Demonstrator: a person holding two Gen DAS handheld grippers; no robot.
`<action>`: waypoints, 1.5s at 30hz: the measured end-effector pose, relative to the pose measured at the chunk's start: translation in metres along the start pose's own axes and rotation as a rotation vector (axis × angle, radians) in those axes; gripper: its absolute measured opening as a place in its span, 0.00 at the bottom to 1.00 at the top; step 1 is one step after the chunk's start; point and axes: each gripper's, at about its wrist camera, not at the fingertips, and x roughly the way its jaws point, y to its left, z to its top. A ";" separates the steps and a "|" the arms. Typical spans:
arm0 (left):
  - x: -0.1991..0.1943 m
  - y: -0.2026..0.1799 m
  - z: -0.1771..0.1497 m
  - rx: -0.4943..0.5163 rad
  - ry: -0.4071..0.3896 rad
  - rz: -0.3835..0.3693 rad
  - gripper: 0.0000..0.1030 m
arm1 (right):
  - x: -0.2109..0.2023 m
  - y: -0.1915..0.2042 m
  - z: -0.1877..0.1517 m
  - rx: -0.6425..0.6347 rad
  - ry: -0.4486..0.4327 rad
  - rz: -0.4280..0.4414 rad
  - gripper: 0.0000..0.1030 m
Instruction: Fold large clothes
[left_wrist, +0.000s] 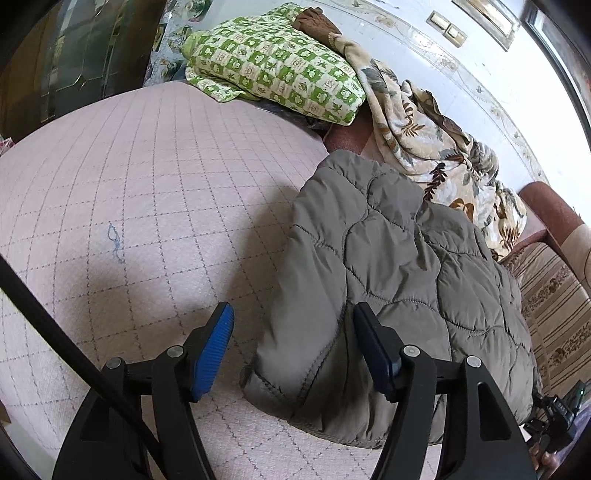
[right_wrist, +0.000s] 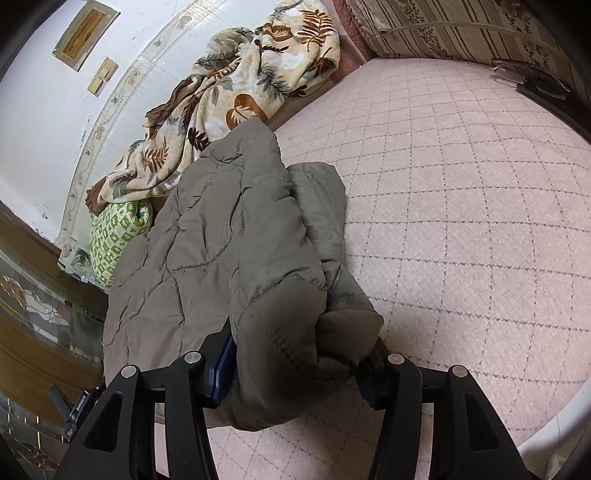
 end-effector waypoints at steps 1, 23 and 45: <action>0.000 0.001 0.000 -0.007 0.000 -0.002 0.64 | -0.001 0.000 0.000 0.002 0.000 0.002 0.58; -0.014 0.029 0.007 -0.133 -0.051 0.003 0.65 | -0.027 -0.012 -0.010 0.074 -0.019 0.038 0.61; -0.055 -0.045 0.000 0.193 -0.241 0.025 0.65 | -0.055 0.020 -0.007 -0.060 -0.168 -0.035 0.61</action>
